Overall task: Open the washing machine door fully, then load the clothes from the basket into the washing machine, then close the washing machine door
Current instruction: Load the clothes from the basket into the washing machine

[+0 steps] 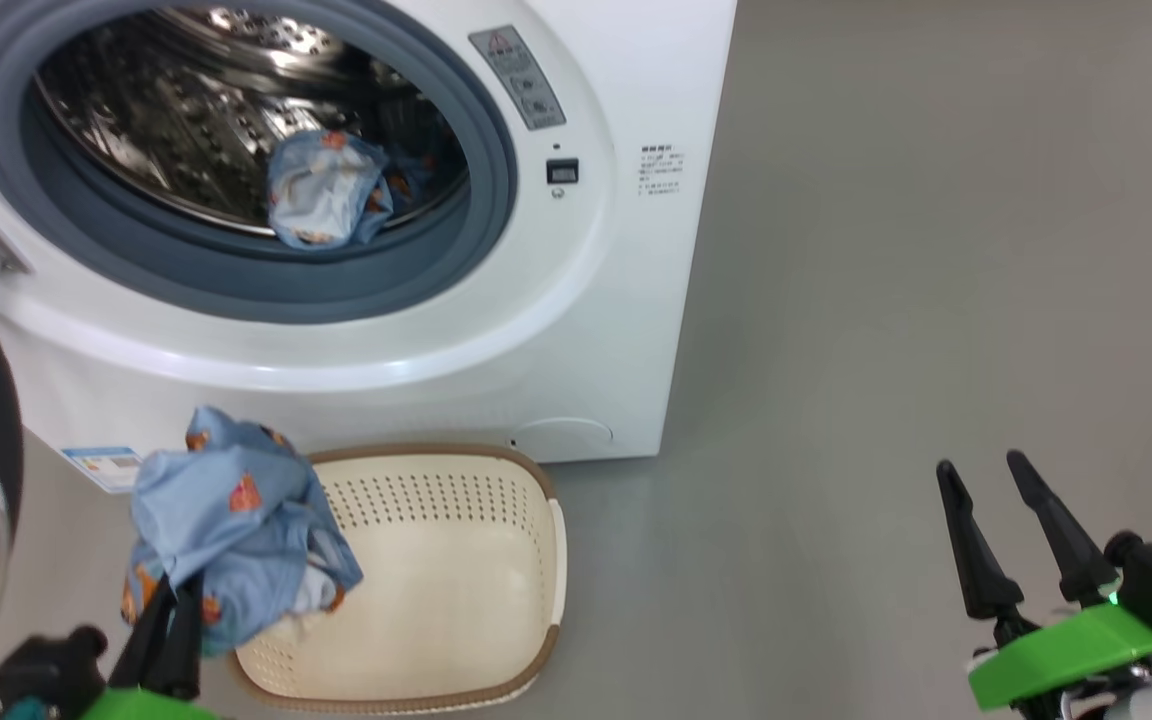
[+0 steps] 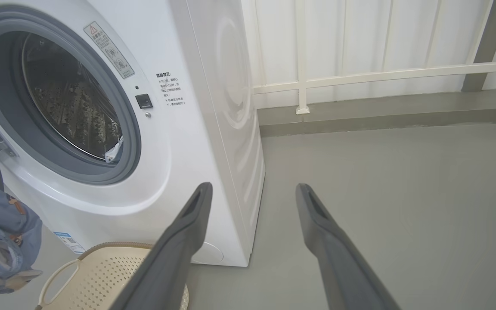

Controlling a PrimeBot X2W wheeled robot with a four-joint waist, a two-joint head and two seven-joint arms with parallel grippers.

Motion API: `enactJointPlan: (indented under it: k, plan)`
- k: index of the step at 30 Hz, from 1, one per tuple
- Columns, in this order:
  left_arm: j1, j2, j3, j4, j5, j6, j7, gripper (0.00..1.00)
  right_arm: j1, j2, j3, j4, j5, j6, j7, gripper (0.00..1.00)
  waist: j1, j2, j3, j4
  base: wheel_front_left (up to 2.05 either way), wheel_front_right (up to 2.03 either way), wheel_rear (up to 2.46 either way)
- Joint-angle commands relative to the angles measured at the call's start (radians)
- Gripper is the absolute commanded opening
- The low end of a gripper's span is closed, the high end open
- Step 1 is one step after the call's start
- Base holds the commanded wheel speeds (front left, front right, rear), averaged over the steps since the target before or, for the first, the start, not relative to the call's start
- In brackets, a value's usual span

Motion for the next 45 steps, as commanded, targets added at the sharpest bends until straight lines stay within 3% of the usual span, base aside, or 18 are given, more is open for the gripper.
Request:
enactJointPlan:
  k: [1, 12, 24, 34, 45]
  plan:
    - [0.009, 0.016, 0.052, -0.042, 0.022, -0.003, -0.012, 0.0, 0.015, -0.022, 0.012, -0.026, 0.008, 0.004, -0.008, 1.0, 0.0001, 0.0, -0.036, 0.013, 0.0, 0.0, 0.0]
    - [0.146, -0.048, 0.142, -0.189, 0.109, 0.003, -0.012, 0.0, 0.062, -0.017, -0.01, -0.035, 0.008, 0.004, -0.008, 1.0, 0.0001, 0.0, -0.067, 0.018, 0.0, 0.0, 0.0]
    - [0.111, -0.067, 0.16, -0.211, 0.119, -0.001, -0.012, 0.0, 0.042, -0.01, -0.015, -0.047, 0.006, 0.004, -0.008, 1.0, 0.0001, 0.0, -0.019, 0.01, 0.0, 0.0, 0.0]
    - [-0.112, -0.052, 0.164, -0.16, 0.105, -0.002, -0.012, 0.0, -0.025, 0.011, -0.002, -0.061, 0.002, 0.004, -0.008, 1.0, 0.0001, 0.0, 0.1, -0.014, 0.0, 0.0, 0.0]
    - [-0.526, 0.047, 0.138, 0.076, 0.084, -0.003, -0.007, 0.0, -0.12, 0.039, 0.027, -0.063, 0.002, 0.004, -0.008, 1.0, 0.0001, 0.0, 0.244, -0.064, 0.0, 0.0, 0.0]
